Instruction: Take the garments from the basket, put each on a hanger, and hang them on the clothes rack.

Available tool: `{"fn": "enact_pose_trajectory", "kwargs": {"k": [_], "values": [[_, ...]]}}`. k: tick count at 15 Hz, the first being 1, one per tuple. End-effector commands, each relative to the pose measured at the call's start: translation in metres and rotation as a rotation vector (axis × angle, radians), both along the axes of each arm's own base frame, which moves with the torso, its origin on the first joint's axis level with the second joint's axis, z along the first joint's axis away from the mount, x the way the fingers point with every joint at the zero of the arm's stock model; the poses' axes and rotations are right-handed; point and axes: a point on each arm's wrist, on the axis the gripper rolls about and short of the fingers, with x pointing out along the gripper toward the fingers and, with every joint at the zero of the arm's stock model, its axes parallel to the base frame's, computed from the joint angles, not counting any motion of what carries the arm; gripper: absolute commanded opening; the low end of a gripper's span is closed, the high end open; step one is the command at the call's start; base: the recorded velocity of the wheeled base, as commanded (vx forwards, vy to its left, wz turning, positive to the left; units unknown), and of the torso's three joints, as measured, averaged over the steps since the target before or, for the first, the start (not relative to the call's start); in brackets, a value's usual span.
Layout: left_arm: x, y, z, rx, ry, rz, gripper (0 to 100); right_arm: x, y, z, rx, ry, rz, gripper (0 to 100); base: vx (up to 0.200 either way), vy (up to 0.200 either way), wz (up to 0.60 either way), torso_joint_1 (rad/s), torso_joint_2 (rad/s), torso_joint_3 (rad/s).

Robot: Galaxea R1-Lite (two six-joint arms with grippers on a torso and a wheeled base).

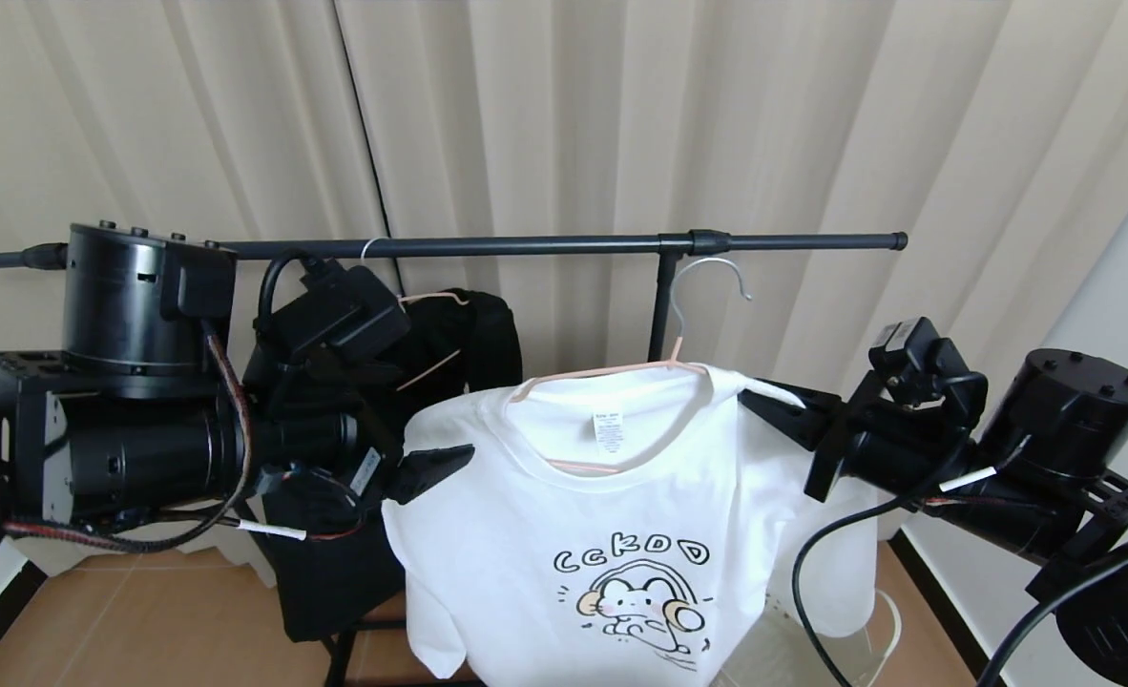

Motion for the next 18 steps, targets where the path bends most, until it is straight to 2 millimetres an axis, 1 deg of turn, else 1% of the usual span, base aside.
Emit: {"fn": "enact_pose_trajectory", "kwargs": {"k": [1,4,5,8,10,11,12,15,18], "values": [[0.013,-0.002,0.011,0.024,0.005,-0.101,100,-0.002,0.0,-0.001,-0.003,0.005,0.01,0,0.0,0.0,0.0,0.0,0.0,0.0],[0.029,-0.001,0.016,0.08,0.004,-0.206,100,-0.004,0.0,-0.001,-0.003,0.005,0.022,0,0.0,0.0,0.0,0.0,0.0,0.0],[0.034,-0.002,0.021,0.112,-0.019,-0.222,100,-0.004,0.0,-0.001,-0.003,0.006,0.024,0,0.0,0.0,0.0,0.0,0.0,0.0],[0.046,-0.003,0.028,0.207,-0.06,-0.268,100,-0.004,0.0,-0.001,-0.003,0.006,0.028,0,0.0,0.0,0.0,0.0,0.0,0.0],[0.051,-0.005,0.024,0.266,-0.07,-0.297,100,-0.004,0.0,-0.001,-0.004,0.004,0.028,0,0.0,0.0,0.0,0.0,0.0,0.0],[0.056,-0.006,0.018,0.315,-0.079,-0.319,100,-0.004,0.0,-0.001,-0.003,0.002,0.03,0,0.0,0.0,0.0,0.0,0.0,0.0],[0.058,-0.007,0.014,0.348,-0.077,-0.303,100,-0.005,0.0,0.001,-0.001,-0.001,0.031,0,0.0,0.0,0.0,0.0,0.0,0.0],[0.066,-0.012,0.003,0.38,-0.051,-0.286,100,-0.007,0.002,0.002,-0.001,-0.005,0.038,0,0.0,0.0,0.0,0.0,0.0,0.0],[0.073,-0.022,0.004,0.378,-0.056,-0.261,100,-0.01,0.005,0.003,0.001,-0.009,0.051,0,0.0,0.0,0.0,0.0,0.0,0.0]]}}
